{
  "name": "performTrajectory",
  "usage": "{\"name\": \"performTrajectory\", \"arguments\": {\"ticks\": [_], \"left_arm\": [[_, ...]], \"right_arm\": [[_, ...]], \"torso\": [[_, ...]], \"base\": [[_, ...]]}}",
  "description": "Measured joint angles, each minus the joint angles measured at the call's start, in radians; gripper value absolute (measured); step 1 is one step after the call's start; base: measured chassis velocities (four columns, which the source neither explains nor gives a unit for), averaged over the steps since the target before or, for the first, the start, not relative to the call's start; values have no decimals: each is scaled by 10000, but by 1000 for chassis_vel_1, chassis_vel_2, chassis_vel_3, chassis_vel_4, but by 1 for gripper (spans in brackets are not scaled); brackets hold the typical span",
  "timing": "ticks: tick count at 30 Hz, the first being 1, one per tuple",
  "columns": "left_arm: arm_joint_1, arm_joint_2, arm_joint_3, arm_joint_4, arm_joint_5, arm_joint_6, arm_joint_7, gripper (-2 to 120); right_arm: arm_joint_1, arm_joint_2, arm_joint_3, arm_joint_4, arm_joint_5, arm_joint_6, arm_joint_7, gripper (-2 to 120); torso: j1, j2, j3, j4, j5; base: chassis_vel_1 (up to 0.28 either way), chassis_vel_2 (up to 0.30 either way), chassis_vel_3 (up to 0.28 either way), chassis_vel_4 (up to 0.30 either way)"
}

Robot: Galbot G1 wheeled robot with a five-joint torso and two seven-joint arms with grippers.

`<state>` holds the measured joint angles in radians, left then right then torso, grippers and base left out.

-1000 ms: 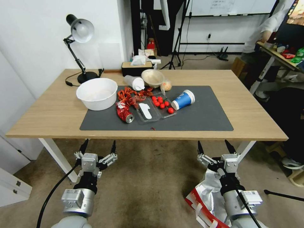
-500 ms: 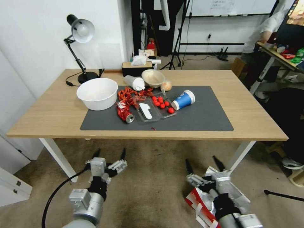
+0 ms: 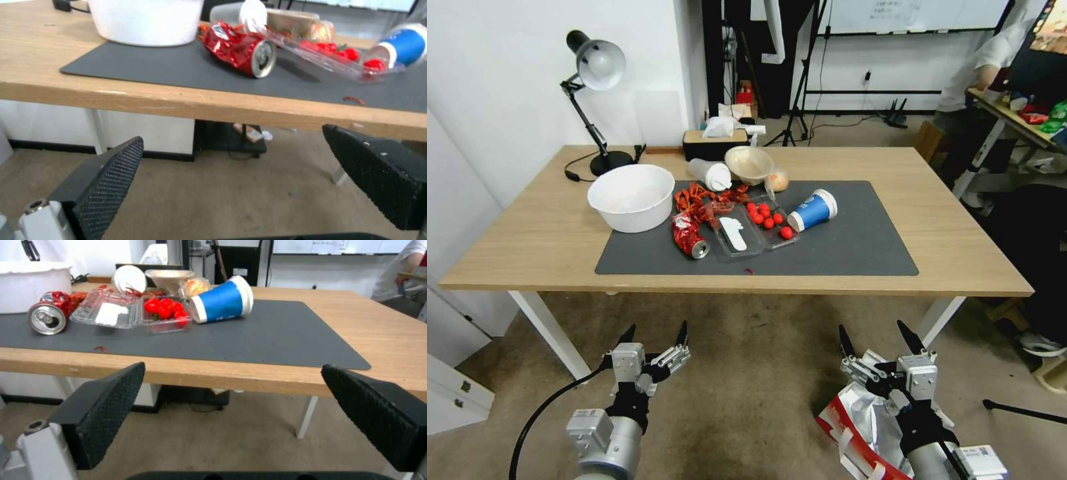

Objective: Pick up the food delivery bag from the floor and place it on the table.

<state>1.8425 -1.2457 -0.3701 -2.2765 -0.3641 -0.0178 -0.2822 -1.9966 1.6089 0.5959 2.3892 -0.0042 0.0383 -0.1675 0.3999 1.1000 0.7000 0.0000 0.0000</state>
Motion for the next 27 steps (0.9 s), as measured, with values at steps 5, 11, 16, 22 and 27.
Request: {"name": "performTrajectory", "arguments": {"ticks": [5, 11, 16, 22, 27], "left_arm": [[67, -26, 18, 314, -48, -704, -5, 100], [80, -54, 23, 655, -35, -1107, 117, 100], [53, -132, 105, 770, -33, -1394, 497, 100], [8, -144, 154, 790, -142, -1517, 404, 100], [1, -97, 130, 796, -301, -1557, 215, 100]], "right_arm": [[-55, -3, 49, -70, -32, 69, 11, 100], [-100, -6, 65, -197, -143, 69, 22, 100], [-156, -7, 37, -280, -257, 69, -9, 100], [-199, -6, 24, -283, -291, 69, -9, 100], [-177, -7, 1, -289, -285, 69, 1, 100]], "torso": [[1, 0, 0, 0, 0], [1, 0, 0, 0, 0], [1, 0, 0, 0, 0], [1, 0, 0, 0, 0], [-18, -46, -20, 0, 0]], "base": [[0, 0, 0, 0], [0, 0, 0, 0], [0, 0, 0, 0], [0, 0, 0, 0], [0, 0, 0, 0]]}}
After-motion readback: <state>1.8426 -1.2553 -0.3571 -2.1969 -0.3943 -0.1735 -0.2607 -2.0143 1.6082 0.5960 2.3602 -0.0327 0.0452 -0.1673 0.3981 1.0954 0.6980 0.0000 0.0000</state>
